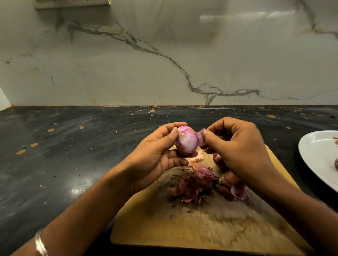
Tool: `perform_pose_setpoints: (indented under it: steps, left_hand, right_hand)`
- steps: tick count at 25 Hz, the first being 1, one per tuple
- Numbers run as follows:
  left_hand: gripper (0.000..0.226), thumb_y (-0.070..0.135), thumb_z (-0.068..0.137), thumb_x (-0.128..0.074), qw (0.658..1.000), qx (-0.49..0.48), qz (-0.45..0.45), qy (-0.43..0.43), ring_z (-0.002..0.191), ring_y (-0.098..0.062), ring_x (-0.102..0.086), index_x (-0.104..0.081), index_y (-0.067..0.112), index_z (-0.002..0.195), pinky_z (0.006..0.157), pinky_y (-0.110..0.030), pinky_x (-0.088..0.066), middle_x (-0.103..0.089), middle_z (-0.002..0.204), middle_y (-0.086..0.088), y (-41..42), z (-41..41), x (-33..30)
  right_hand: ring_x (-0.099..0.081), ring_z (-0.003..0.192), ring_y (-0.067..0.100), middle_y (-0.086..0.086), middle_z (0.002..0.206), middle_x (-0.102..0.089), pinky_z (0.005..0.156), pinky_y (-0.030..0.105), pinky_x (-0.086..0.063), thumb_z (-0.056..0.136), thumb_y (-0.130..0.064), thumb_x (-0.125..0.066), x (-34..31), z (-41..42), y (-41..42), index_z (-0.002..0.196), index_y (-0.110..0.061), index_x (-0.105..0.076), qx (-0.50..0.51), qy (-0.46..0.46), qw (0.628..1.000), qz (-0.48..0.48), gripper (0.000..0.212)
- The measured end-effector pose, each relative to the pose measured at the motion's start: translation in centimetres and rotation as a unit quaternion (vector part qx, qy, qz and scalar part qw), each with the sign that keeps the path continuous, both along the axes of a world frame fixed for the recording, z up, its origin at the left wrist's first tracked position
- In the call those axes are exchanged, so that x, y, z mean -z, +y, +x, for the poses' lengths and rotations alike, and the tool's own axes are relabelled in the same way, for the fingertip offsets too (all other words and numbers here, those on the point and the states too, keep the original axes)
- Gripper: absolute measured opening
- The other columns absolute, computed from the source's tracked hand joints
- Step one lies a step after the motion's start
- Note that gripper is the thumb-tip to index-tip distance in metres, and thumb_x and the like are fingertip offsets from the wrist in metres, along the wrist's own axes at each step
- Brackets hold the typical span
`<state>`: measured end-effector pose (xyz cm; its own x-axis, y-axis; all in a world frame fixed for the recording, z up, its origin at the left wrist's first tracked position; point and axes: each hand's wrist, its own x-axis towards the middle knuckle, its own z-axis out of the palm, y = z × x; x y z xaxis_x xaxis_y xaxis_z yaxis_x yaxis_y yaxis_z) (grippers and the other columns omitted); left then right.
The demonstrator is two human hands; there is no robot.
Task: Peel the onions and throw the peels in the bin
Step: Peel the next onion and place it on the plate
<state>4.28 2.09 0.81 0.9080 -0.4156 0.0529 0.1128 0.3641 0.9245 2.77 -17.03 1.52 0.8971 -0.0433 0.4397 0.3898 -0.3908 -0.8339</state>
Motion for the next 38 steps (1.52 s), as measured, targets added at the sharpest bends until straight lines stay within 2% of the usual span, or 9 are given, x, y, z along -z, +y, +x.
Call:
perform_pose_setpoints:
  steps: [4, 11, 13, 15, 24, 28, 32, 35, 38]
  left_hand:
    - [0.034, 0.027, 0.093, -0.05, 1.0, 0.011, -0.007, 0.0, 0.085, -0.031, -0.071, -0.061, 0.017, 0.123, 0.064, -0.029, -0.059, -0.072, 0.105, -0.012, 0.11, -0.03, 0.08]
    - [0.048, 0.029, 0.084, -0.063, 1.0, -0.011, 0.018, 0.009, 0.082, -0.027, -0.07, -0.057, 0.011, 0.128, 0.067, -0.029, -0.06, -0.067, 0.111, -0.018, -0.04, 0.02, 0.08]
    - [0.049, 0.029, 0.083, -0.064, 1.0, -0.012, 0.018, 0.01, 0.083, -0.026, -0.07, -0.057, 0.011, 0.128, 0.067, -0.029, -0.06, -0.069, 0.111, -0.019, 0.05, -0.02, 0.07]
    - [0.049, 0.03, 0.084, -0.063, 1.0, -0.004, 0.022, 0.006, 0.084, -0.027, -0.071, -0.057, 0.011, 0.128, 0.067, -0.029, -0.06, -0.069, 0.112, -0.019, 0.13, -0.03, 0.02]
    - [0.047, 0.037, 0.089, -0.054, 0.999, -0.003, 0.033, -0.006, 0.077, -0.025, -0.069, -0.06, 0.01, 0.127, 0.057, -0.023, -0.056, -0.07, 0.1, -0.018, 0.2, 0.07, -0.11]
    - [0.05, 0.036, 0.087, -0.057, 1.0, -0.013, 0.02, 0.007, 0.075, -0.023, -0.069, -0.058, 0.006, 0.127, 0.057, -0.023, -0.057, -0.071, 0.095, -0.016, 0.3, 0.45, -0.01]
    - [0.048, 0.035, 0.087, -0.059, 0.999, -0.044, 0.02, 0.007, 0.076, -0.018, -0.067, -0.058, 0.006, 0.125, 0.06, -0.023, -0.056, -0.072, 0.102, -0.014, 0.58, 0.85, 0.24]
    - [0.047, 0.03, 0.085, -0.062, 0.998, -0.053, 0.025, -0.014, 0.077, -0.016, -0.064, -0.058, 0.014, 0.129, 0.061, -0.022, -0.054, -0.069, 0.113, -0.016, 0.68, 0.88, 0.37]
    - [0.05, 0.025, 0.078, -0.068, 0.997, -0.057, 0.042, -0.031, 0.078, -0.013, -0.064, -0.061, 0.013, 0.126, 0.06, -0.021, -0.053, -0.071, 0.106, -0.011, 0.63, 0.68, 0.47]
  right_hand:
    - [-0.071, 0.059, 0.01, 0.002, 0.064, -0.073, 0.058, 0.037, -0.06, 0.09, -0.015, -0.071, -0.09, -0.08, -0.12, 0.076, -0.014, -0.068, 0.033, -0.005, 0.999, -0.034, 0.014]
    - [-0.071, 0.065, 0.008, 0.0, 0.078, -0.073, 0.051, 0.016, -0.051, 0.092, -0.001, -0.061, -0.36, -0.07, -0.01, 0.092, -0.017, -0.072, -0.062, 0.01, 0.998, -0.006, 0.019]
    - [-0.071, 0.069, 0.01, 0.0, 0.076, -0.074, 0.053, 0.017, -0.052, 0.091, -0.014, -0.069, -0.26, 0.04, 0.12, 0.092, -0.019, -0.074, -0.083, 0.023, 0.996, -0.015, 0.007]
    - [-0.068, 0.065, 0.008, -0.002, 0.075, -0.073, 0.056, 0.018, -0.053, 0.081, -0.026, -0.079, -0.17, 0.15, 0.06, 0.092, -0.021, -0.074, -0.079, 0.015, 0.996, -0.047, 0.013]
    - [-0.065, 0.055, 0.001, -0.006, 0.068, -0.071, 0.053, 0.01, -0.047, 0.09, -0.006, -0.069, -0.7, 0.22, -0.52, 0.093, -0.008, -0.076, -0.127, -0.016, 0.991, -0.025, 0.007]
    - [-0.065, 0.063, 0.003, -0.005, 0.071, -0.068, 0.056, 0.013, -0.047, 0.098, -0.004, -0.057, -0.75, 0.5, -0.67, 0.097, -0.014, -0.071, -0.107, -0.002, 0.991, -0.078, 0.017]
    - [-0.058, 0.067, 0.014, -0.004, 0.074, -0.065, 0.058, 0.031, -0.045, 0.1, -0.016, -0.053, -0.19, 0.24, -0.31, 0.097, -0.019, -0.067, -0.092, -0.025, 0.978, -0.183, 0.015]
    - [-0.06, 0.079, 0.009, -0.007, 0.084, -0.064, 0.066, 0.023, -0.046, 0.094, -0.028, -0.063, -0.23, -0.01, -0.02, 0.089, -0.018, -0.069, -0.093, -0.07, 0.967, -0.227, 0.012]
    - [-0.068, 0.078, 0.007, -0.007, 0.082, -0.07, 0.068, 0.021, -0.055, 0.086, -0.034, -0.072, -0.38, -0.04, -0.14, 0.092, -0.021, -0.071, -0.064, -0.067, 0.988, -0.123, 0.014]
